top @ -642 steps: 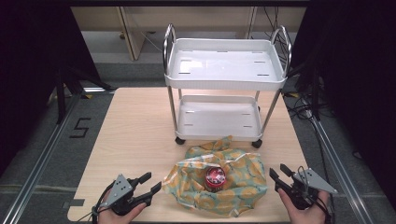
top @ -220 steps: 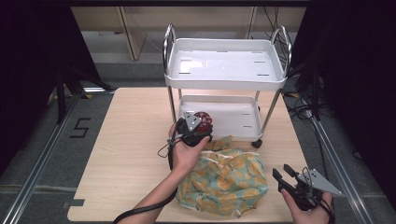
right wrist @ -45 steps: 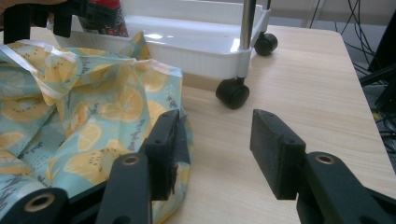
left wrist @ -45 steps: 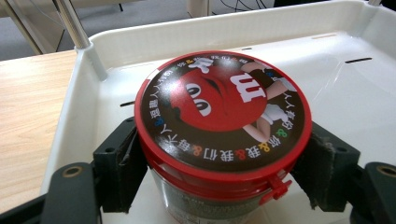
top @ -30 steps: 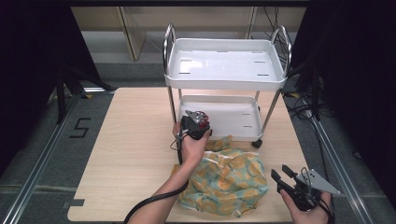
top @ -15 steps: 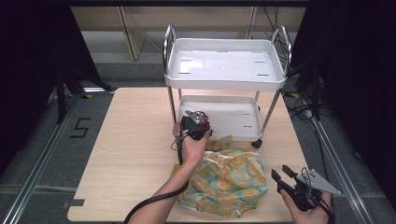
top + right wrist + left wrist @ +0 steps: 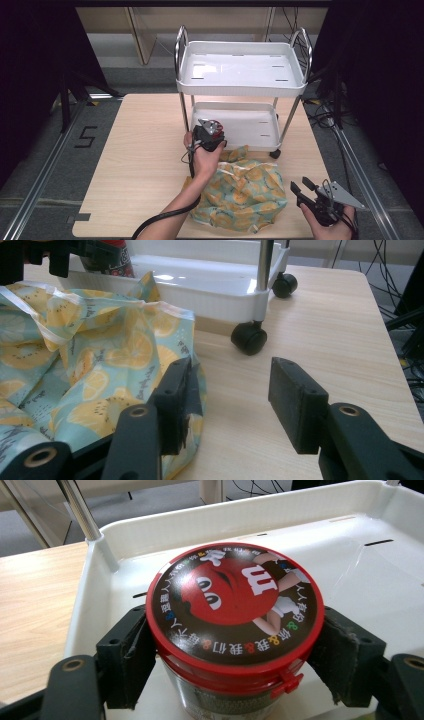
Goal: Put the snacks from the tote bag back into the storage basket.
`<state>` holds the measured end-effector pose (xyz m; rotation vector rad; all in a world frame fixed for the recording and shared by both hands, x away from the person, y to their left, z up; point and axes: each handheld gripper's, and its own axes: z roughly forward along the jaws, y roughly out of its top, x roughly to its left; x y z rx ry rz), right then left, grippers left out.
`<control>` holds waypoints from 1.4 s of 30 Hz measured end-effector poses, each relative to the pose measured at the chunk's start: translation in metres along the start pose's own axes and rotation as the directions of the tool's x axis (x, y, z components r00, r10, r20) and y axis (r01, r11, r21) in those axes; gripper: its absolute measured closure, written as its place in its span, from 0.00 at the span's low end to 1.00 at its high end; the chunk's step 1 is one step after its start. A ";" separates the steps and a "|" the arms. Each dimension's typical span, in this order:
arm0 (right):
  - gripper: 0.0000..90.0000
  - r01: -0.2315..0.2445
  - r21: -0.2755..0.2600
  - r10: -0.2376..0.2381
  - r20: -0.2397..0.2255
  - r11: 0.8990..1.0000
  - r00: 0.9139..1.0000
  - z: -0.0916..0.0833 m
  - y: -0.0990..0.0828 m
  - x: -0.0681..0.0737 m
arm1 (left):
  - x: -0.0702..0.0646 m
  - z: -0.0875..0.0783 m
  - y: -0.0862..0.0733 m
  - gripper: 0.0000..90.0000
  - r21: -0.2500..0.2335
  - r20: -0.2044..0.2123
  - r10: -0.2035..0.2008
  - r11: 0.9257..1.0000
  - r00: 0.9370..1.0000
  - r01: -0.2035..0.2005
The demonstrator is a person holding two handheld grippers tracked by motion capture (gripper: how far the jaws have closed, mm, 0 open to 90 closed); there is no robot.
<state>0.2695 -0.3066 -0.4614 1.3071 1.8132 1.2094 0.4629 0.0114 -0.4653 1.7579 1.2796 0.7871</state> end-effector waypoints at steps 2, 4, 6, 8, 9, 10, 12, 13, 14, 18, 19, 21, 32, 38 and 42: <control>0.59 0.001 0.000 -0.001 0.000 1.000 1.000 0.000 0.000 0.000 | 0.001 -0.001 0.000 0.27 0.000 -0.003 0.002 1.000 1.000 -0.002; 0.59 0.001 -0.001 -0.001 0.000 1.000 1.000 0.001 0.000 0.000 | 0.002 -0.002 0.001 0.27 0.000 0.005 0.010 1.000 1.000 -0.010; 0.59 0.003 0.003 -0.003 0.002 1.000 1.000 0.000 0.000 0.000 | 0.002 -0.003 0.002 0.27 -0.006 0.002 0.017 1.000 1.000 -0.017; 0.59 -0.023 0.018 0.023 0.002 1.000 1.000 -0.001 0.000 0.002 | 0.002 -0.005 0.003 0.26 -0.010 0.003 0.018 1.000 1.000 -0.018; 0.59 -0.024 0.009 0.024 0.004 1.000 1.000 0.000 0.000 0.002 | 0.002 -0.005 0.003 0.25 -0.016 -0.001 0.019 1.000 1.000 -0.019; 0.59 -0.016 0.009 0.016 0.004 1.000 1.000 0.000 0.000 0.002 | 0.002 -0.005 0.003 0.25 -0.019 -0.003 0.025 0.999 1.000 -0.025; 0.59 -0.016 0.009 0.016 0.003 1.000 1.000 0.000 0.000 0.002 | 0.000 -0.004 0.004 0.23 -0.046 0.012 -0.002 0.999 1.000 0.002; 0.59 -0.016 0.011 0.016 0.003 1.000 1.000 0.000 0.000 0.002 | 0.000 -0.005 0.004 0.23 -0.045 0.013 -0.006 0.999 1.000 0.006; 0.58 -0.015 0.011 0.014 0.003 1.000 1.000 0.000 0.000 0.002 | -0.001 -0.006 0.004 0.23 -0.047 0.010 -0.014 0.999 1.000 0.014; 0.58 -0.020 0.016 0.020 0.001 1.000 1.000 0.000 0.000 0.002 | -0.001 -0.008 0.004 0.22 -0.048 0.018 -0.002 0.999 1.000 0.003; 0.58 -0.021 0.016 0.021 0.000 1.000 1.000 0.000 0.000 0.002 | -0.001 -0.009 0.004 0.22 -0.050 0.019 -0.008 0.999 1.000 0.009; 0.58 -0.018 0.020 0.018 -0.001 1.000 1.000 0.000 0.000 0.002 | 0.000 -0.011 0.005 0.21 -0.047 0.021 0.000 0.999 1.000 0.001; 0.58 -0.025 0.025 0.025 0.001 0.999 1.000 -0.001 0.000 0.003 | 0.000 -0.020 0.009 0.21 -0.044 0.038 0.017 0.999 0.999 -0.015; 0.58 -0.026 0.030 0.026 0.002 0.999 1.000 -0.001 0.000 0.003 | -0.001 -0.024 0.010 0.21 -0.054 0.036 0.023 0.998 0.999 -0.021; 0.58 -0.021 0.027 0.021 0.002 0.999 1.000 -0.001 0.000 0.002 | -0.002 -0.027 0.009 0.21 -0.051 0.040 0.026 0.998 0.999 -0.024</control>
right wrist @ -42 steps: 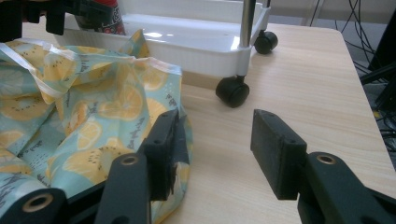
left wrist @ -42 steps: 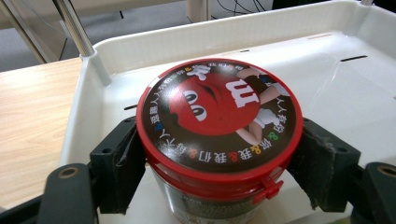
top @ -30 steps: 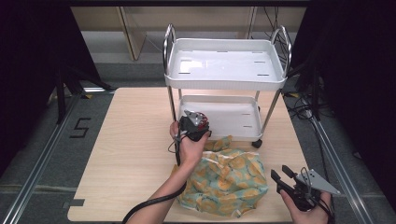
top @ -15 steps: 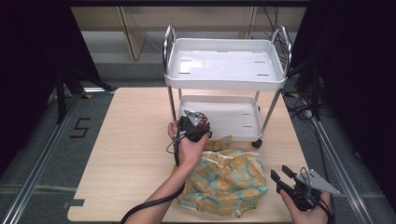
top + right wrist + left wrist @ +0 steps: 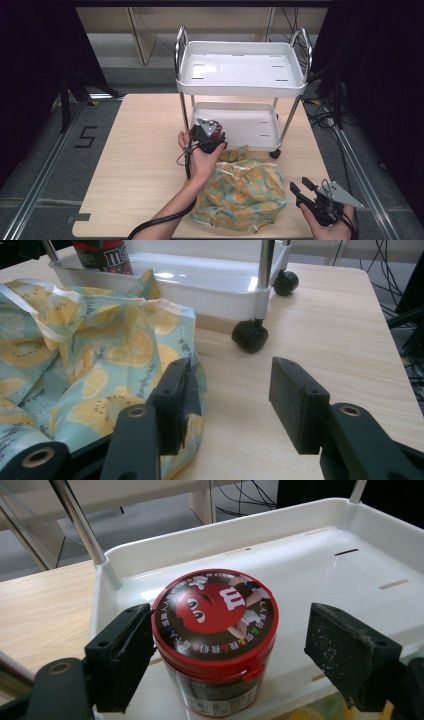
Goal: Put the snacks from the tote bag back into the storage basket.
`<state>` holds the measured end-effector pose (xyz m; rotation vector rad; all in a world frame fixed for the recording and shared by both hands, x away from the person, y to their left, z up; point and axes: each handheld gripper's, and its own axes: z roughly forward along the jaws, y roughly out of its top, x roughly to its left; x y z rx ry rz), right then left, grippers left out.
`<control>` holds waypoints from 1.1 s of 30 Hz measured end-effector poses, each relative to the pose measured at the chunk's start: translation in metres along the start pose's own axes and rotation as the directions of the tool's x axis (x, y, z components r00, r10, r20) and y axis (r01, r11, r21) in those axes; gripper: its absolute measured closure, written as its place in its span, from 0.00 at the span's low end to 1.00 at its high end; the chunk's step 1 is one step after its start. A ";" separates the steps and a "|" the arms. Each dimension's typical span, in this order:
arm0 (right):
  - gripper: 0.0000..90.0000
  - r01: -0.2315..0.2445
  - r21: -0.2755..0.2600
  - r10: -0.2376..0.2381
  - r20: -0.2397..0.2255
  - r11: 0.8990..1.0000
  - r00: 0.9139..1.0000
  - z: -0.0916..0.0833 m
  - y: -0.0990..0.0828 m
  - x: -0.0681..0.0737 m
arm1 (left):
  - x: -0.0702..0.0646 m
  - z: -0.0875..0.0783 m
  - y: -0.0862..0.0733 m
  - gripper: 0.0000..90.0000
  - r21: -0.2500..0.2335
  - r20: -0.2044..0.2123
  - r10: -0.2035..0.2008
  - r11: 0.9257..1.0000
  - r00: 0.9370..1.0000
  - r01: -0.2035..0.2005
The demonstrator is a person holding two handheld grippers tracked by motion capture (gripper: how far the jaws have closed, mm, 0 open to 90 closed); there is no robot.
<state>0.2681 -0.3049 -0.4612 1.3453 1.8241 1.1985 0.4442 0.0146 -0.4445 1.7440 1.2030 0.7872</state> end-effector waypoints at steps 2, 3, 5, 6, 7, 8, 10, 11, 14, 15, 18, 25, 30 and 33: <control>0.58 -0.001 0.001 0.001 0.000 1.000 1.000 0.000 0.000 0.000 | 0.002 -0.003 0.000 0.21 0.024 -0.001 0.033 0.999 0.999 -0.033; 0.58 -0.001 0.001 0.001 0.000 1.000 1.000 0.000 0.000 0.000 | 0.002 -0.004 0.000 0.21 0.024 0.001 0.035 0.999 0.999 -0.035; 0.58 -0.004 0.003 0.004 0.000 1.000 1.000 0.000 0.000 0.001 | 0.002 -0.007 0.001 0.21 0.025 0.005 0.038 0.999 0.999 -0.039; 0.58 -0.003 0.002 0.003 0.001 1.000 1.000 0.000 0.000 0.001 | 0.002 -0.008 0.001 0.22 0.027 0.015 0.038 0.999 0.999 -0.038; 0.58 -0.001 0.001 0.001 0.002 1.000 1.000 0.000 0.000 0.000 | 0.002 -0.009 0.000 0.22 0.028 0.021 0.024 0.999 0.999 -0.025; 0.58 -0.005 -0.003 0.005 0.003 1.000 1.000 0.000 0.000 0.001 | 0.002 -0.010 0.000 0.22 0.029 0.029 0.019 0.999 0.999 -0.020; 0.58 0.000 -0.008 0.000 0.006 1.000 1.000 0.000 0.000 0.000 | 0.004 -0.011 0.000 0.23 0.030 0.030 0.020 0.999 0.999 -0.021; 0.58 0.001 -0.007 -0.001 0.007 1.000 1.000 0.000 0.000 0.000 | 0.004 -0.012 0.000 0.23 0.029 0.027 0.025 0.999 0.999 -0.026; 0.58 -0.001 0.002 0.001 0.003 1.000 1.000 0.000 0.000 0.000 | 0.005 -0.015 -0.001 0.23 0.033 0.039 0.022 0.999 0.999 -0.023; 0.58 0.000 -0.008 0.000 0.007 1.000 1.000 0.000 0.000 0.000 | 0.005 -0.015 -0.002 0.23 0.032 0.042 0.019 0.999 0.999 -0.021; 0.58 0.013 -0.007 -0.013 0.014 1.000 1.000 0.001 0.000 -0.001 | 0.007 -0.019 -0.002 0.23 0.030 0.048 0.038 0.999 0.998 -0.040; 0.58 -0.004 0.002 0.004 0.004 1.000 1.000 0.000 0.000 0.001 | 0.012 -0.031 -0.001 0.24 0.024 0.072 0.031 0.999 0.997 -0.032; 0.58 -0.011 0.000 0.011 -0.003 1.000 1.000 0.000 0.000 0.002 | 0.014 -0.036 -0.001 0.24 0.020 0.084 0.024 0.999 0.996 -0.026; 0.58 0.024 -0.013 -0.024 0.015 1.000 1.000 0.001 0.000 -0.002 | 0.012 -0.039 -0.002 0.25 -0.007 0.101 0.003 1.000 0.995 -0.002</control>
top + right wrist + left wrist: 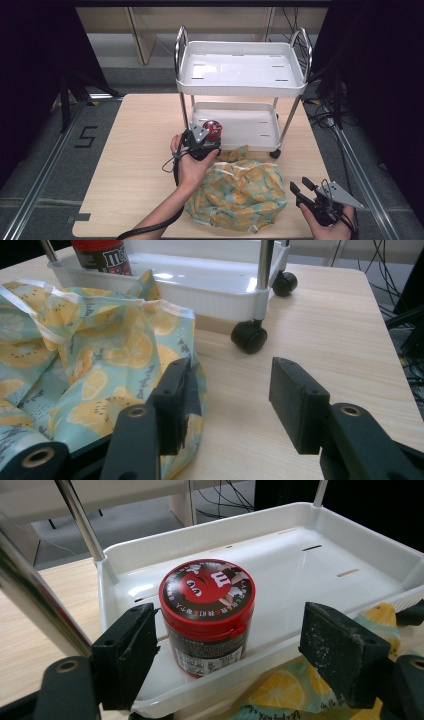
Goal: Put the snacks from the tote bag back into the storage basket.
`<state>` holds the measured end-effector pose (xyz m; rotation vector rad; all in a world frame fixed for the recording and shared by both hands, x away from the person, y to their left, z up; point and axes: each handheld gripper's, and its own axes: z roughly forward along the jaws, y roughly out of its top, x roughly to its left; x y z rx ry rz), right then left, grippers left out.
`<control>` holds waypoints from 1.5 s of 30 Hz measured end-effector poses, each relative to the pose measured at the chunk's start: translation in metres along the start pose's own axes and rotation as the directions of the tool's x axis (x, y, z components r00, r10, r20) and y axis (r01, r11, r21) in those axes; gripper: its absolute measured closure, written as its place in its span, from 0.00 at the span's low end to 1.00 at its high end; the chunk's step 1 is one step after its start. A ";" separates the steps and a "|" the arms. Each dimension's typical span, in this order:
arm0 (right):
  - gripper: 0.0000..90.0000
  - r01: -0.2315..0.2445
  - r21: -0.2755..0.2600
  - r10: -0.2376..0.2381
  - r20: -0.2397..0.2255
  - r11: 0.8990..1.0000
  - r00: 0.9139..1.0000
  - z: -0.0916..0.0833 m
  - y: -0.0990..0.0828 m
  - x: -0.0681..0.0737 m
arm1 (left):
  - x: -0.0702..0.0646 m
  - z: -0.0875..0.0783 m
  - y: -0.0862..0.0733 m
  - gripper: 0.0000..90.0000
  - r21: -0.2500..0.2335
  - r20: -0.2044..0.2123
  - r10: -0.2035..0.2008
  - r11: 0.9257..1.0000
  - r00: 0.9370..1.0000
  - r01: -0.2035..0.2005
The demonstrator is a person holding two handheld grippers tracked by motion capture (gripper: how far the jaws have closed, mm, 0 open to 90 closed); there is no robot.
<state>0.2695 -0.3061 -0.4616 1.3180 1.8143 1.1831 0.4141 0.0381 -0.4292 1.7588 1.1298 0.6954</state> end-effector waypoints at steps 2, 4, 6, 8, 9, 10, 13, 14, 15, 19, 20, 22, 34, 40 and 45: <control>0.58 -0.005 0.000 0.005 -0.010 1.000 1.000 -0.001 0.000 0.000 | 0.001 -0.003 0.000 0.25 -0.001 0.016 -0.007 1.000 1.000 0.007; 0.58 -0.034 0.013 0.034 -0.007 0.999 0.999 -0.002 0.000 0.002 | 0.001 -0.006 0.000 0.25 -0.004 0.018 -0.014 1.000 1.000 0.014; 0.58 -0.011 -0.002 0.011 -0.008 1.000 1.000 -0.001 0.000 0.000 | 0.002 -0.010 0.000 0.25 -0.011 0.036 -0.014 1.000 0.999 0.014; 0.58 -0.012 -0.003 0.012 -0.008 1.000 1.000 -0.001 0.000 0.001 | 0.003 -0.014 0.000 0.25 -0.013 0.035 -0.008 1.000 0.999 0.008; 0.58 -0.012 -0.002 0.011 -0.008 1.000 1.000 -0.001 0.000 0.001 | 0.003 -0.016 0.000 0.24 -0.014 0.038 -0.007 1.000 0.999 0.008; 0.58 -0.011 -0.002 0.011 -0.008 1.000 1.000 -0.001 0.000 0.001 | 0.004 -0.017 0.000 0.24 -0.015 0.046 -0.013 1.000 0.999 0.014; 0.58 -0.010 0.005 0.010 -0.012 1.000 1.000 -0.001 0.001 0.001 | 0.004 -0.022 -0.001 0.24 -0.013 0.083 -0.048 0.999 0.995 0.049; 0.58 -0.016 0.006 0.016 -0.013 1.000 1.000 -0.002 0.001 0.001 | 0.005 -0.024 -0.001 0.24 -0.010 0.074 -0.040 0.999 0.996 0.041; 0.58 -0.012 0.006 0.012 -0.012 1.000 1.000 -0.002 0.001 0.001 | 0.008 -0.026 -0.001 0.24 -0.013 0.058 -0.005 1.000 0.998 0.006; 0.58 -0.009 0.004 0.009 -0.010 1.000 1.000 -0.002 0.001 0.001 | 0.013 -0.034 -0.003 0.25 -0.013 0.046 0.015 1.000 0.999 -0.014; 0.58 -0.001 0.001 0.001 -0.005 1.000 1.000 -0.002 0.001 0.001 | 0.013 -0.036 -0.004 0.25 -0.018 0.052 0.015 1.000 0.999 -0.014; 0.58 -0.010 0.003 0.010 -0.009 1.000 1.000 -0.002 0.001 0.001 | 0.016 -0.041 -0.006 0.25 -0.019 0.056 0.019 1.000 0.998 -0.018; 0.58 0.017 -0.009 -0.017 -0.001 1.000 1.000 -0.001 0.001 0.001 | 0.029 -0.058 -0.016 0.25 -0.019 0.071 0.050 0.999 0.996 -0.049; 0.58 0.000 -0.003 0.000 -0.007 1.000 1.000 0.000 0.000 0.001 | 0.034 -0.064 -0.021 0.26 -0.026 0.073 0.059 0.998 0.996 -0.057; 0.58 0.012 -0.006 -0.012 0.002 1.000 1.000 -0.001 0.000 0.001 | 0.040 -0.069 -0.027 0.26 -0.030 0.070 0.065 0.998 0.995 -0.063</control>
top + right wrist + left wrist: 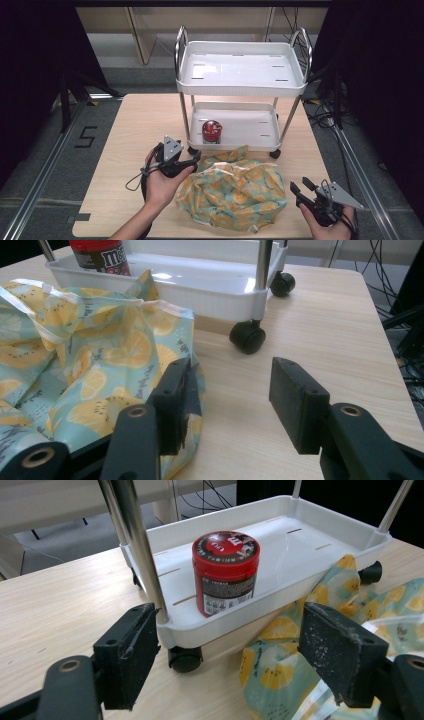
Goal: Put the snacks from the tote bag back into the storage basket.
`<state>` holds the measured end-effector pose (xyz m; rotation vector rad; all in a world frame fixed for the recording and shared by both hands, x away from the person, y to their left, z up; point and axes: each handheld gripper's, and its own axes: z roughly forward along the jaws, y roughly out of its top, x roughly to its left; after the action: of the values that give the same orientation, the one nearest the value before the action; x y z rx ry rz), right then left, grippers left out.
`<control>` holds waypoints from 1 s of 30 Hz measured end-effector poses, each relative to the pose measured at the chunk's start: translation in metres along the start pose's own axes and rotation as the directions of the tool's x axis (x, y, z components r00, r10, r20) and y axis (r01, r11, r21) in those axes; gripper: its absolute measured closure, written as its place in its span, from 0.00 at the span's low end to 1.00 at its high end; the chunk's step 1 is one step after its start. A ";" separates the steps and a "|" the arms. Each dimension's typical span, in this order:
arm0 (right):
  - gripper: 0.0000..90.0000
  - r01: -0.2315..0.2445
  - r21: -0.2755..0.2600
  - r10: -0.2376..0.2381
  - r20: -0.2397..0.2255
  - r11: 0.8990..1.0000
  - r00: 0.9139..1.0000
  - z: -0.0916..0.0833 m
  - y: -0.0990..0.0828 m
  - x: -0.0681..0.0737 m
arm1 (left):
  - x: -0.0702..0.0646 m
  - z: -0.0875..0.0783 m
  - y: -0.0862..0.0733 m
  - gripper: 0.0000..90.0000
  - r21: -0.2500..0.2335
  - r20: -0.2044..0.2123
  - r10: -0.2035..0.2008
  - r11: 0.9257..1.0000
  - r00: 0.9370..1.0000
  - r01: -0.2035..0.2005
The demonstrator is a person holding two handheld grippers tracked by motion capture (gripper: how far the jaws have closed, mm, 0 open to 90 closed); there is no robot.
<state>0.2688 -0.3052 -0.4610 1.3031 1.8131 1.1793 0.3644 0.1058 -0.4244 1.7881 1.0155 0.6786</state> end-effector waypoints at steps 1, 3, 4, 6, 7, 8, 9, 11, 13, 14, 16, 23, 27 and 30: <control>0.58 0.001 0.001 -0.001 0.000 1.000 1.000 0.000 0.000 0.000 | 0.002 -0.002 -0.002 0.26 0.001 0.000 0.008 1.000 1.000 -0.008; 0.58 -0.005 0.000 0.005 0.007 1.000 1.000 -0.001 0.000 0.000 | 0.004 -0.004 -0.006 0.26 0.001 0.001 0.011 1.000 1.000 -0.011; 0.58 -0.011 0.003 0.011 0.009 1.000 1.000 -0.001 0.000 0.001 | 0.006 -0.006 -0.008 0.26 -0.003 0.003 0.012 1.000 1.000 -0.012; 0.58 -0.040 0.008 0.040 0.000 0.999 0.999 -0.001 0.000 0.003 | 0.010 -0.010 -0.013 0.26 0.002 -0.006 0.022 1.000 1.000 -0.022; 0.58 -0.043 0.016 0.043 0.004 0.999 0.999 -0.001 0.000 0.003 | 0.011 -0.012 -0.014 0.26 -0.001 -0.004 0.018 1.000 1.000 -0.018; 0.58 -0.044 0.017 0.044 0.004 0.999 0.999 -0.001 0.000 0.004 | 0.013 -0.014 -0.016 0.26 -0.005 -0.002 0.020 1.000 1.000 -0.020; 0.58 -0.046 0.018 0.046 0.004 0.999 0.999 -0.001 0.000 0.004 | 0.015 -0.016 -0.017 0.26 -0.005 -0.005 0.019 1.000 1.000 -0.019; 0.58 -0.005 0.001 0.005 0.009 1.000 1.000 0.001 0.000 0.001 | 0.018 -0.019 -0.020 0.26 -0.008 -0.005 0.023 1.000 1.000 -0.023; 0.58 0.000 0.000 0.000 0.002 1.000 1.000 0.000 0.000 0.002 | 0.020 -0.023 -0.025 0.26 -0.005 -0.009 0.025 1.000 1.000 -0.025; 0.58 0.003 -0.001 -0.003 0.004 1.000 1.000 0.000 0.000 0.002 | 0.022 -0.023 -0.027 0.26 -0.013 -0.005 0.024 1.000 1.000 -0.024; 0.58 -0.002 0.001 0.002 0.000 1.000 1.000 0.000 0.000 0.002 | 0.024 -0.026 -0.031 0.26 -0.003 -0.012 0.018 1.000 1.000 -0.018; 0.58 -0.002 0.003 0.002 0.003 1.000 1.000 0.001 0.000 0.002 | 0.032 -0.035 -0.042 0.26 0.005 -0.020 0.007 1.000 1.000 -0.007; 0.58 0.013 0.009 -0.013 0.009 1.000 1.000 0.001 0.000 0.001 | 0.036 -0.039 -0.050 0.26 0.011 -0.025 0.003 1.000 1.000 -0.003; 0.58 0.007 0.002 -0.007 0.010 1.000 1.000 0.001 0.000 0.002 | 0.038 -0.042 -0.056 0.26 0.016 -0.031 0.003 1.000 1.000 -0.002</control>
<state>0.2692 -0.3032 -0.4616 1.3004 1.8110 1.1658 0.3313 0.1697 -0.4578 1.7977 1.0420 0.7038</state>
